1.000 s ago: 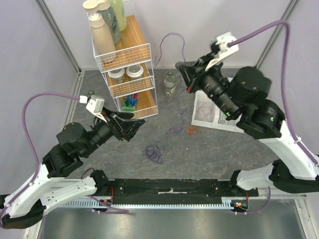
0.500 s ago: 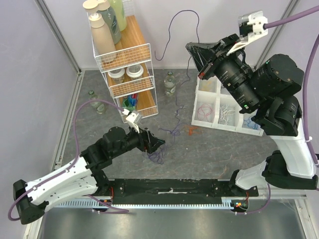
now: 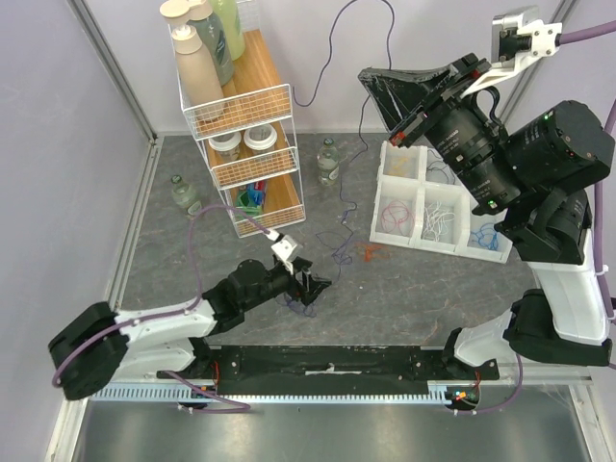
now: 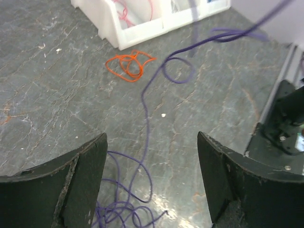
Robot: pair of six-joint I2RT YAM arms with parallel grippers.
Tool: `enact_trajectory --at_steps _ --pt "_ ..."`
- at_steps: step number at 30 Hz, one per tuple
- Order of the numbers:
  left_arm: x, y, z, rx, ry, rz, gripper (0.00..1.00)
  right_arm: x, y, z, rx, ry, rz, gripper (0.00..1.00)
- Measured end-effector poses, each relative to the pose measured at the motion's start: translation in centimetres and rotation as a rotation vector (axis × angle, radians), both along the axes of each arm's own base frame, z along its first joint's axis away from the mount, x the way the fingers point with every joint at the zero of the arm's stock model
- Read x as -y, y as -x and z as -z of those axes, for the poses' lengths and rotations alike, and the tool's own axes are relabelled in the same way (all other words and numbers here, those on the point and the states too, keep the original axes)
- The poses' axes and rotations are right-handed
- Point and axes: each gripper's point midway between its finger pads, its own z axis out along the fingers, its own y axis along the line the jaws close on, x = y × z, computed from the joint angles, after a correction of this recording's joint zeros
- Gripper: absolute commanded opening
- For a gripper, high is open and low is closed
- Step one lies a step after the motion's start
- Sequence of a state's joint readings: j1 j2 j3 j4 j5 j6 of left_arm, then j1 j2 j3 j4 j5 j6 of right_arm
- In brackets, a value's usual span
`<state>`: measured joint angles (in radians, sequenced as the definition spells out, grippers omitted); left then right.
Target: Untangle the cables
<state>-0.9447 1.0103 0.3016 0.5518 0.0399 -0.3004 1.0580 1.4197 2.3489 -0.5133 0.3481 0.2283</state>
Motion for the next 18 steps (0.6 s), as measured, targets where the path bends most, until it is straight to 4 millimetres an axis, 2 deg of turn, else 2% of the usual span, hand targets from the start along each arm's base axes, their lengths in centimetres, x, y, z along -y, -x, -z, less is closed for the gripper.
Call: enact_trajectory --at_steps 5,9,11,12,13,14,15,18 --pt "1.6 -1.6 3.4 0.006 -0.094 0.004 0.82 -0.6 0.2 -0.9 0.014 -0.034 -0.027 0.00" --pt "3.5 -3.0 4.9 0.008 -0.099 0.002 0.82 -0.7 0.4 -1.4 0.023 -0.055 -0.045 0.00" --pt "4.6 -3.6 5.1 0.016 -0.079 0.010 0.78 -0.7 0.5 -1.6 0.025 -0.064 -0.046 0.00" --pt "5.3 -3.8 4.9 0.019 -0.053 0.023 0.69 -0.7 0.5 -1.6 0.025 -0.066 -0.046 0.00" --pt "6.1 -4.0 4.7 0.020 -0.026 0.034 0.54 -0.7 0.5 -1.6 0.025 -0.067 -0.047 0.00" --pt "6.8 -4.0 4.6 0.017 0.002 0.051 0.32 -0.7 0.5 -1.7 0.025 -0.069 -0.047 0.00" --pt "7.4 -4.1 4.6 0.010 0.023 0.059 0.14 -0.6 0.5 -1.7 0.027 -0.069 -0.046 0.00" --pt "8.6 -4.6 5.0 -0.024 0.055 0.057 0.02 -0.5 0.3 -1.7 0.032 -0.062 -0.031 0.00"
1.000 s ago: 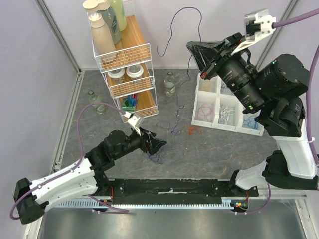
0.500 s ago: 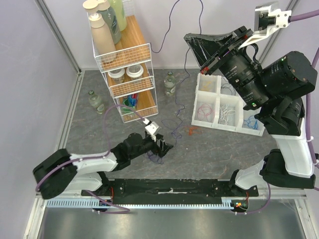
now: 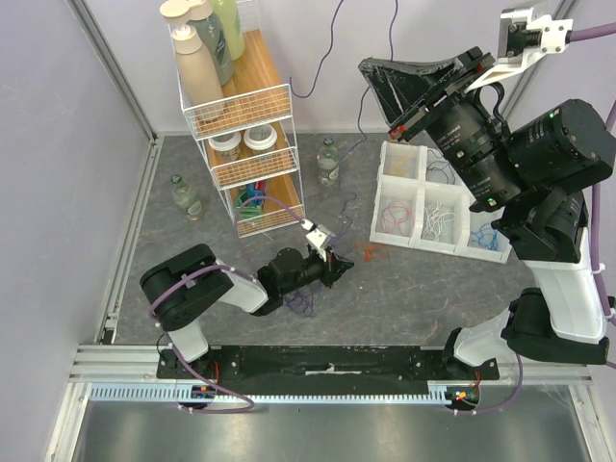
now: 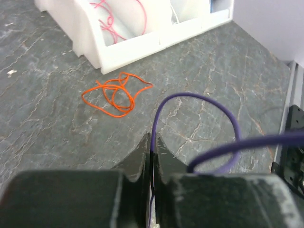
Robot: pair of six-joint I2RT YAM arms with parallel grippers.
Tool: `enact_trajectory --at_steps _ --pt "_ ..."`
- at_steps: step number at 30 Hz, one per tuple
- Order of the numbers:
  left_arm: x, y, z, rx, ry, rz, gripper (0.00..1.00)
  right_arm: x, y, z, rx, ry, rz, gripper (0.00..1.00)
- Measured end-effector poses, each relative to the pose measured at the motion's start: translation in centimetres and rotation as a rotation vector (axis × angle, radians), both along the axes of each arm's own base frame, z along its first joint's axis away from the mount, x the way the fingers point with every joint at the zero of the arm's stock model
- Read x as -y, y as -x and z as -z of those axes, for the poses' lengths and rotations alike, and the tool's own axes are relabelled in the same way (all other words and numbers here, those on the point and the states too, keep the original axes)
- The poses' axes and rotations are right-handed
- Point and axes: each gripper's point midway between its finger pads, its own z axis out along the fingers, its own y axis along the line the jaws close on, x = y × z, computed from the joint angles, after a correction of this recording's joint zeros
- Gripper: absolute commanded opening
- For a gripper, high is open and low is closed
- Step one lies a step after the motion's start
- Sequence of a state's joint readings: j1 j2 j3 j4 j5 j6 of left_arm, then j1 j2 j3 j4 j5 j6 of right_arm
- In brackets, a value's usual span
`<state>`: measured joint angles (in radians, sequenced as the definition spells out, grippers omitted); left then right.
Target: Untangle the cables
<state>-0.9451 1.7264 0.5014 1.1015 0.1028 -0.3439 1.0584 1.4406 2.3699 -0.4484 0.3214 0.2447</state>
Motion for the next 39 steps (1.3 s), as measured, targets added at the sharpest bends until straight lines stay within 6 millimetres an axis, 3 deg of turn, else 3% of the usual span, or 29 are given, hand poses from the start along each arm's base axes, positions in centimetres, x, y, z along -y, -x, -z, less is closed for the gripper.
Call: enact_trajectory --at_steps 4,10,17,21,24,27,33,39 --pt "-1.5 0.0 0.9 -0.040 -0.005 -0.066 0.02 1.8 -1.6 0.3 0.013 0.045 0.147 0.00" --pt "-7.7 2.4 4.5 -0.166 -0.108 -0.189 0.02 5.7 -4.2 -1.3 0.073 0.094 0.450 0.00" --pt "-12.9 4.2 6.1 -0.257 -0.143 -0.324 0.02 8.5 -5.1 -3.6 0.158 0.107 0.670 0.00" --pt "-14.5 4.2 5.9 -0.266 -0.153 -0.389 0.02 11.1 -7.2 -3.6 0.168 0.142 0.841 0.00" --pt "-14.7 4.1 4.6 -0.252 -0.128 -0.392 0.02 13.2 -10.3 -1.8 0.140 0.202 0.971 0.00" --pt "-14.3 4.1 3.4 -0.251 -0.120 -0.380 0.02 15.1 -14.3 1.5 0.092 0.281 1.067 0.00" --pt "-12.7 4.0 -1.1 -0.228 -0.048 -0.328 0.02 19.6 -21.3 6.7 0.004 0.353 1.171 0.00" --pt "-11.8 4.7 -4.0 -0.229 -0.020 -0.264 0.02 23.9 -24.6 9.1 -0.045 0.314 1.207 0.00"
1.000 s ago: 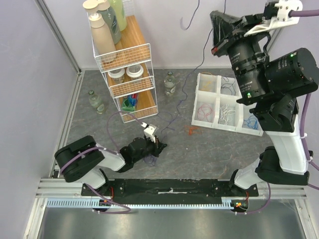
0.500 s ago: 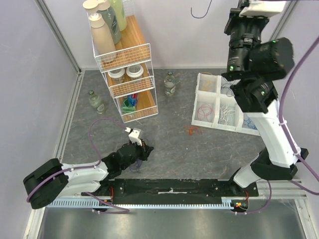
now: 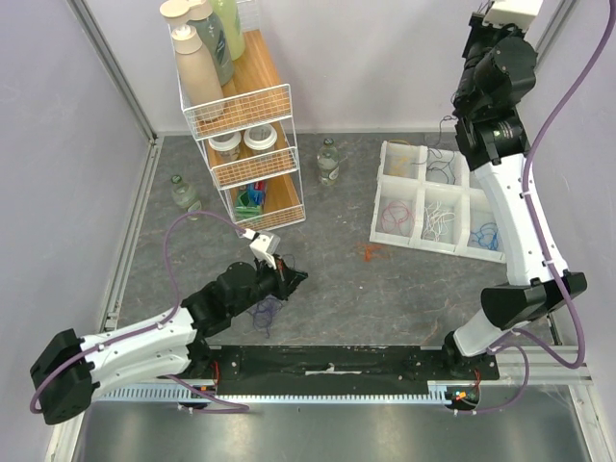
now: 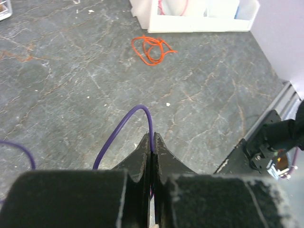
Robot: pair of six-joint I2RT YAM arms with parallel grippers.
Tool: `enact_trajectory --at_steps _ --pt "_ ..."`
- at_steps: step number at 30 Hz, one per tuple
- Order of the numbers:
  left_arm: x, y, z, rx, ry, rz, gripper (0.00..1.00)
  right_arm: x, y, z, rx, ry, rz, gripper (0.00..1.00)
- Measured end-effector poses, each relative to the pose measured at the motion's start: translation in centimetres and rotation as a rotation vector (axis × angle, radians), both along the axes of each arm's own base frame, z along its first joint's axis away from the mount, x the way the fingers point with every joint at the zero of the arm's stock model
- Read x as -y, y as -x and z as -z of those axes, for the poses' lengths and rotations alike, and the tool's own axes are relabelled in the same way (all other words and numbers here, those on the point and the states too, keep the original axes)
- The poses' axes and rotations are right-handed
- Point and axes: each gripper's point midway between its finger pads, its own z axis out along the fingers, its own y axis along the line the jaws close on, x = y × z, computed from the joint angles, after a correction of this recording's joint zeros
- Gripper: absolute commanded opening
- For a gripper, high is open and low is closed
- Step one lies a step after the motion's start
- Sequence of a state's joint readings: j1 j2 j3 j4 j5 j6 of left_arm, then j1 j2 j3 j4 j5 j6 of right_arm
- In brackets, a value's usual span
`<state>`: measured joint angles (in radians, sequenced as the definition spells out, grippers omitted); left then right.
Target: Untangle the cables
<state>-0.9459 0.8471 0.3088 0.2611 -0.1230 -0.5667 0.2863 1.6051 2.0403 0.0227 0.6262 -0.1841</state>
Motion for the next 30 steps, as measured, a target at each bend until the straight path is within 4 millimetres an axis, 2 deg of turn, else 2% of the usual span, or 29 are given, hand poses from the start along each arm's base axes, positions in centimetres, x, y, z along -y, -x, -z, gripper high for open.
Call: enact_trajectory --at_steps 3,10,15,17,21,24,30 --pt "0.2 0.4 -1.1 -0.002 0.009 0.024 0.02 1.6 -1.1 1.4 -0.008 -0.029 0.005 0.00" --pt "0.3 0.8 -3.6 0.007 0.019 0.048 0.02 4.3 -4.0 6.4 -0.085 -0.059 0.008 0.00" --pt "0.2 0.9 -3.7 0.000 0.011 0.049 0.02 5.4 -5.3 8.5 -0.111 -0.078 0.006 0.00" --pt "0.1 1.0 -3.6 -0.008 0.002 0.052 0.02 5.8 -5.9 10.2 -0.132 -0.086 0.003 0.00" --pt "0.3 1.2 -4.8 -0.008 0.008 0.064 0.02 6.1 -6.9 14.9 -0.217 -0.104 -0.007 0.00" --pt "0.6 1.3 -7.4 0.015 0.043 0.081 0.02 6.3 -7.3 18.6 -0.282 -0.123 -0.005 0.00" --pt "0.4 1.6 -13.7 0.107 0.130 0.094 0.01 6.7 -7.1 27.4 -0.443 -0.173 0.001 0.00"
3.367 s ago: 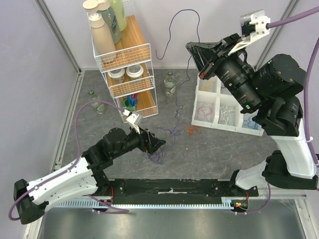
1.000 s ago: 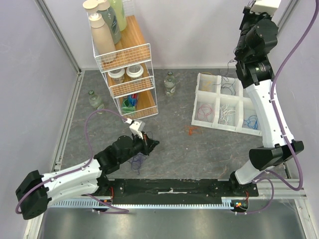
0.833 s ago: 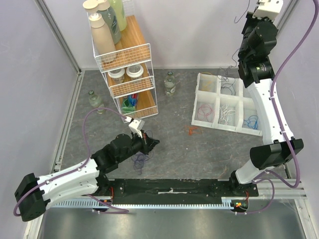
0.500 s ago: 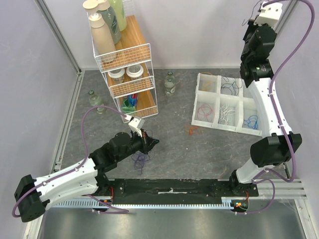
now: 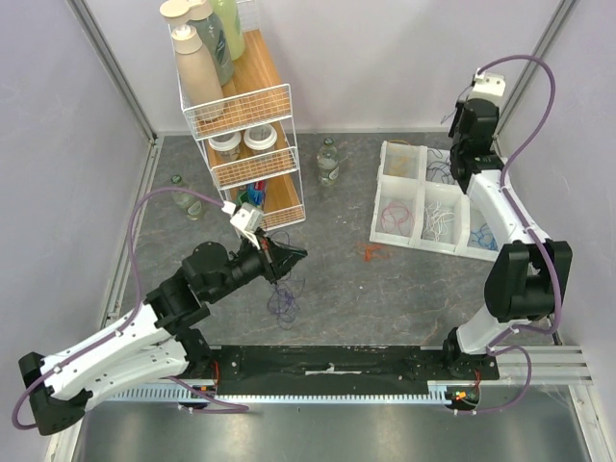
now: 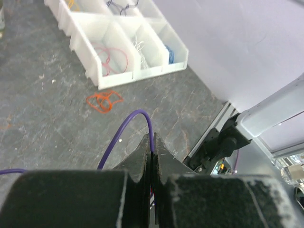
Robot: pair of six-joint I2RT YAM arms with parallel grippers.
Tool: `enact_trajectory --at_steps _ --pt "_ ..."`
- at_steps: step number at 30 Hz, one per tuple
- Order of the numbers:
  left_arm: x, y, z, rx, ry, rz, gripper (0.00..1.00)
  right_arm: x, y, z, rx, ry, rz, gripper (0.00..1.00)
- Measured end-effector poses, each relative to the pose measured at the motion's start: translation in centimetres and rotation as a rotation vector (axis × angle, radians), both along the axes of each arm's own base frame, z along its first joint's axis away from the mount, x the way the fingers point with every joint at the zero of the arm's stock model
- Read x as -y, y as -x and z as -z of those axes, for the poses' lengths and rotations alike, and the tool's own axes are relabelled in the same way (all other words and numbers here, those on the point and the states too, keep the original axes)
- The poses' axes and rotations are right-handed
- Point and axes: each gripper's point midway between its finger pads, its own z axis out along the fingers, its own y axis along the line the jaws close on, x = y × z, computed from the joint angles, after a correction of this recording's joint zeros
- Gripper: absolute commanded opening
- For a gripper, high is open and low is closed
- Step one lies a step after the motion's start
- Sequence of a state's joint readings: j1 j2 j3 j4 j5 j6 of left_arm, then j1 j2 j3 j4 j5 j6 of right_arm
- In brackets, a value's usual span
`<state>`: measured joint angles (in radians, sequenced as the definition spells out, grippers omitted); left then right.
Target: Untangle the cables
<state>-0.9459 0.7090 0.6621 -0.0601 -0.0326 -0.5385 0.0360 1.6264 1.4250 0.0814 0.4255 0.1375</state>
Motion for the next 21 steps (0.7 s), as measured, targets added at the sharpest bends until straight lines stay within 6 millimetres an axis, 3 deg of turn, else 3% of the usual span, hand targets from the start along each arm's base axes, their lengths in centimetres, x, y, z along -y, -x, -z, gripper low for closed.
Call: enact_trajectory --at_steps 3,7,16,21 --pt "-0.3 0.3 -2.3 0.038 0.022 0.006 0.02 0.1 0.5 3.8 -0.069 -0.032 -0.004 0.00" --pt "-0.8 0.6 -4.4 0.083 0.038 0.010 0.02 -0.2 1.0 7.3 -0.151 -0.082 -0.021 0.00" --pt "-1.2 0.8 -6.2 0.113 0.040 0.016 0.02 -1.5 -2.0 17.0 -0.456 -0.190 -0.104 0.00" --pt "-1.1 0.7 -7.8 0.129 0.051 0.018 0.02 -1.6 -1.1 20.2 -0.581 -0.230 -0.100 0.04"
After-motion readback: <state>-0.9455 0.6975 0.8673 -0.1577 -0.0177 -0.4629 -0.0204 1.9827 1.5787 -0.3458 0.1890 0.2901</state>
